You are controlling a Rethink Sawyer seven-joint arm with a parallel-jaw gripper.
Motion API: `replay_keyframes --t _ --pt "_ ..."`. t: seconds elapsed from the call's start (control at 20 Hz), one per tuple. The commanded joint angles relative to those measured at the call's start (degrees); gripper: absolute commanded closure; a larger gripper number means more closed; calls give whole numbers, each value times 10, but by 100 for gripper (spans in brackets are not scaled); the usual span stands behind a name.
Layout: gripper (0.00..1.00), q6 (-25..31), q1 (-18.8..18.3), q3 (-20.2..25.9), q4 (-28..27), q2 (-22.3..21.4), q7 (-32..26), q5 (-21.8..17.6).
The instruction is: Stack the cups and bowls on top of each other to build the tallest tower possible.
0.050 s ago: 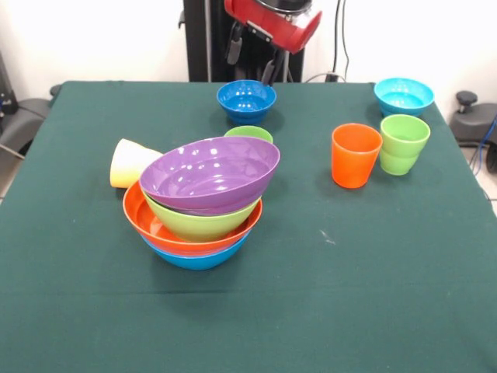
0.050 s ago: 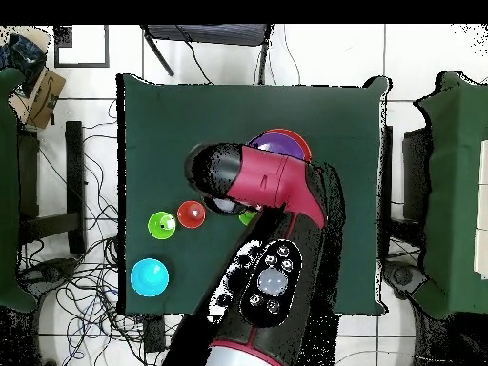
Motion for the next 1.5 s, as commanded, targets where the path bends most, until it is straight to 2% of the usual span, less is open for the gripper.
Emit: replay_keyframes --t 0.05,0.55,1.0,1.5 --pt "0 -37 2 42 63 43 109 3" --pt "0 -44 10 32 69 64 117 -3" --pt "0 -113 25 37 103 92 151 15" --pt "0 -162 19 47 108 129 153 13"
